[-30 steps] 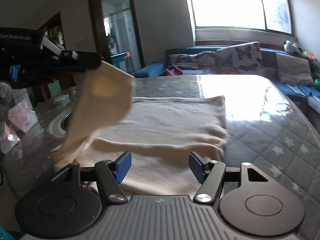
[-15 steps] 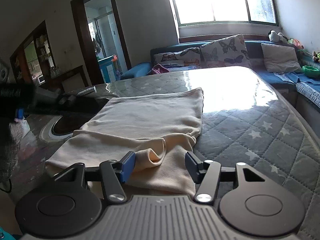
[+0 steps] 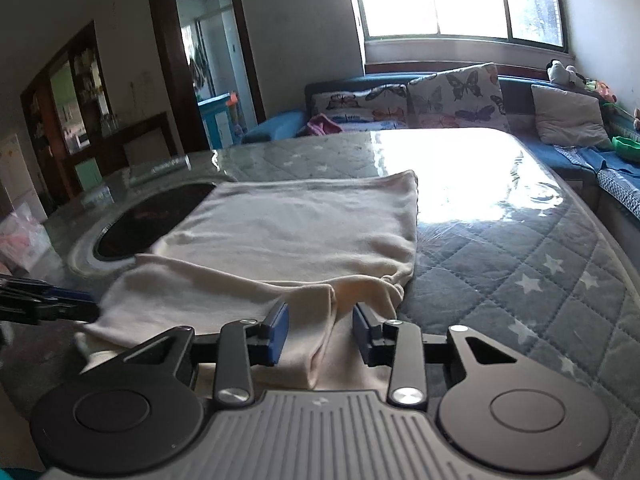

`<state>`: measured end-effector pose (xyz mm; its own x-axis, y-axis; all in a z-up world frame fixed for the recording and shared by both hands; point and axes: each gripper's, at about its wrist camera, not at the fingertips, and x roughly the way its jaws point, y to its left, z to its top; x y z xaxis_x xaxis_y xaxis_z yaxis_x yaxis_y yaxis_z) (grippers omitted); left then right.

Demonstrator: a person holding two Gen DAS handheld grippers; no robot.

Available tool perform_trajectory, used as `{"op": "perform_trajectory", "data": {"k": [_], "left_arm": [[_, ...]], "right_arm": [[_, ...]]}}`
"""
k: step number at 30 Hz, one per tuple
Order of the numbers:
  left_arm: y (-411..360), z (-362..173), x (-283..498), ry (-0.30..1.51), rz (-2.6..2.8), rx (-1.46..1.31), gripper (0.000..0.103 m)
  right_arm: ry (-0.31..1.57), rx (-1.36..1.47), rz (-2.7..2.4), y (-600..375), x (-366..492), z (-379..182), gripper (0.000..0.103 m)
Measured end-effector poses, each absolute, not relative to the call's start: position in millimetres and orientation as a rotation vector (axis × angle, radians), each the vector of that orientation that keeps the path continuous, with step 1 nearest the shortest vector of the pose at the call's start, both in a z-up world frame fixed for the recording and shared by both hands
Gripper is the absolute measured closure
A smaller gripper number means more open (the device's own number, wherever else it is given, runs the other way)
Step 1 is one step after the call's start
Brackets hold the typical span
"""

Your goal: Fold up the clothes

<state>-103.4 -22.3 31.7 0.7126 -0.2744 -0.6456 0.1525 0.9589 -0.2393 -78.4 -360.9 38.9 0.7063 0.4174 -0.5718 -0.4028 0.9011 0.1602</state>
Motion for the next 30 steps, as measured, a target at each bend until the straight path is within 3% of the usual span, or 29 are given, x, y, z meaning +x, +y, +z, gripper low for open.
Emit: {"op": "perform_trajectory", "data": {"k": [2, 5, 7, 9, 25, 30], "left_arm": [[-23, 32, -104, 0.738, -0.245, -0.173, 0.058], [-27, 32, -102, 0.729, -0.262, -0.164, 0.074], [-30, 32, -100, 0.729, -0.272, -0.15, 0.089], [-31, 33, -101, 0.725, -0.267, -0.144, 0.096], [-40, 57, -81, 0.66, -0.314, -0.145, 0.098], [-65, 45, -55, 0.674, -0.363, -0.137, 0.098]], "right_arm": [[0.645, 0.008, 0.459, -357, -75, 37, 0.077], [0.641, -0.028, 0.461, -351, -74, 34, 0.088], [0.636, -0.053, 0.46, -347, -74, 33, 0.092], [0.625, -0.066, 0.455, -345, -73, 35, 0.094], [0.552, -0.071, 0.457, -348, -80, 53, 0.087], [0.57, -0.086, 0.504, -342, -84, 49, 0.078]]}}
